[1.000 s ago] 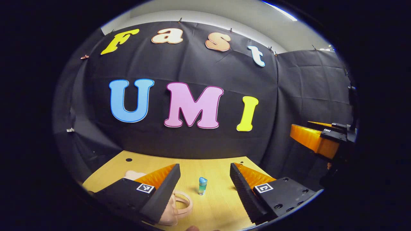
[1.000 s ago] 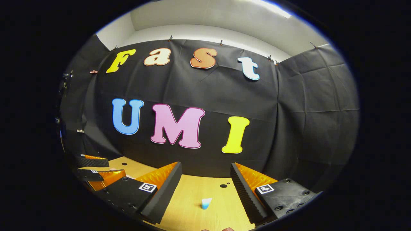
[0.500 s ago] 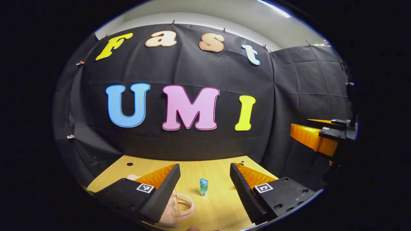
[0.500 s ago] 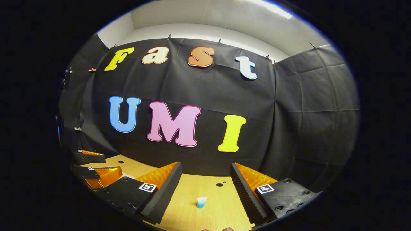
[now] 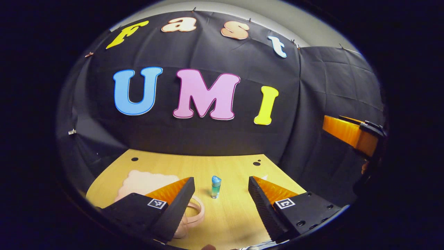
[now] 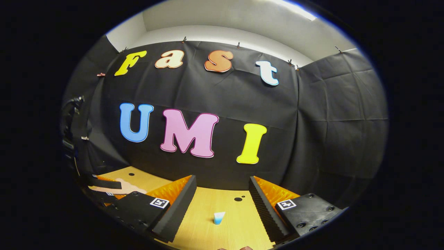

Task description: First open the suitcase, pack the skin care products into it, and then close the suitcase.

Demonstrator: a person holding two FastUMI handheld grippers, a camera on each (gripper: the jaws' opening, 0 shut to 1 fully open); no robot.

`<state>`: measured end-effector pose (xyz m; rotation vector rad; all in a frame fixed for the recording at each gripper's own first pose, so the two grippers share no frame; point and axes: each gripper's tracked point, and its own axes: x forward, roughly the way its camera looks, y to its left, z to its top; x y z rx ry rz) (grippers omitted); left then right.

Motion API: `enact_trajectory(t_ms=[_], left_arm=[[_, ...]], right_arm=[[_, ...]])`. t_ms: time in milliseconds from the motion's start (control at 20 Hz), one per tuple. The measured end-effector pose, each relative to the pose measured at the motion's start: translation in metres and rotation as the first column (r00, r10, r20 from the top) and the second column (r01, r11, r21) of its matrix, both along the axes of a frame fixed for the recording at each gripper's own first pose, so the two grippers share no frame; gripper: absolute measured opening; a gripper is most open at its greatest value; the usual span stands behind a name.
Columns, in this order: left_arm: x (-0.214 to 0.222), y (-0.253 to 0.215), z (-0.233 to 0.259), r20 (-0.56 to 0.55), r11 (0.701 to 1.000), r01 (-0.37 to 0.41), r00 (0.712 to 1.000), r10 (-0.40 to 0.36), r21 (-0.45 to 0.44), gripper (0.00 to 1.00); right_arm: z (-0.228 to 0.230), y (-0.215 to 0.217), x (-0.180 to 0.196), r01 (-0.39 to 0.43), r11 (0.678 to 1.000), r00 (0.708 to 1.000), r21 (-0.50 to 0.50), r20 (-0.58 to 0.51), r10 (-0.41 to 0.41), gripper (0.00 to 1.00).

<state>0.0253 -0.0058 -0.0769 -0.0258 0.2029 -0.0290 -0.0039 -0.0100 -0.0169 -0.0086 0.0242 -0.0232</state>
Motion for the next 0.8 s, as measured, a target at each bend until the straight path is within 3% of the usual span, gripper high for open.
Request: enact_trajectory(t_ms=[150, 250, 450, 700, 800], left_arm=[[0.027, 0.001, -0.048, -0.130, 1.000, -0.001, 0.992, -0.001, -0.014, 0.98], [0.042, 0.015, -0.084, -0.237, 0.999, -0.052, 0.970, 0.054, 0.016, 0.98], [0.061, 0.034, -0.148, -0.443, 0.989, -0.140, 0.884, 0.146, 0.046, 0.98], [0.082, 0.051, -0.204, -0.592, 0.972, -0.200, 0.772, 0.232, 0.120, 0.98], [0.092, 0.053, -0.212, -0.617, 0.969, -0.191, 0.748, 0.246, 0.154, 0.96]], right_arm=[[-0.001, -0.005, 0.001, -0.026, 1.000, 1.000, 0.008, 0.009, 0.026, 0.94], [-0.008, -0.013, 0.002, -0.057, 0.998, 0.998, -0.009, 0.007, 0.057, 0.94], [-0.032, -0.043, 0.013, -0.068, 0.998, 0.997, -0.014, -0.026, 0.068, 0.96], [-0.053, -0.087, 0.029, -0.024, 0.999, 0.998, 0.031, -0.062, 0.026, 0.96], [-0.060, -0.104, 0.033, 0.001, 0.999, 0.997, 0.044, -0.078, 0.003, 0.96]])
